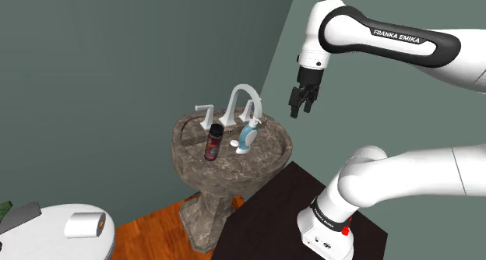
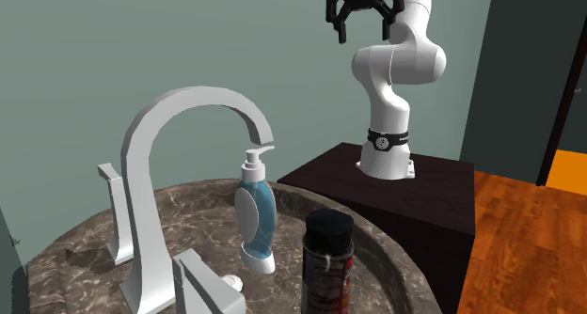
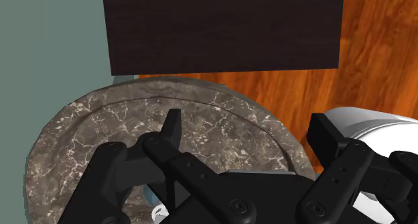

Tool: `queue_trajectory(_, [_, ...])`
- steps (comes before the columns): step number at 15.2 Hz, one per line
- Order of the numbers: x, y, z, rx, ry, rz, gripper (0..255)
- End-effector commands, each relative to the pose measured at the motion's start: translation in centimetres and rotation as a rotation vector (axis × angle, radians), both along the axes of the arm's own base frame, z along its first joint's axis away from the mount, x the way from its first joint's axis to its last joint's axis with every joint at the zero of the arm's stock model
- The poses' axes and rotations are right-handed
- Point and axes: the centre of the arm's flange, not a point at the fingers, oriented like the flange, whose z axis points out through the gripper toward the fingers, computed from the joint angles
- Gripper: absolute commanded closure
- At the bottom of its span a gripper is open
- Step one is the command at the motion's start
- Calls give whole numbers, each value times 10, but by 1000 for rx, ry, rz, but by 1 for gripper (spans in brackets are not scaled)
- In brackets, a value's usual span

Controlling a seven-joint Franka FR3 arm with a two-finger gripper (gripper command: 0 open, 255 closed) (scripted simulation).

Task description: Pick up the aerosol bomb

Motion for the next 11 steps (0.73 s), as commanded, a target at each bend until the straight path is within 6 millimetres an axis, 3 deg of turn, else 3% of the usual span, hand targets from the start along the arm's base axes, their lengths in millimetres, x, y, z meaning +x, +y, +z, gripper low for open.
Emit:
queue_trajectory(1, [0,0,0,0,0,0,0])
queue_trajectory(11, [87,23,-82,31,-57,-119,0])
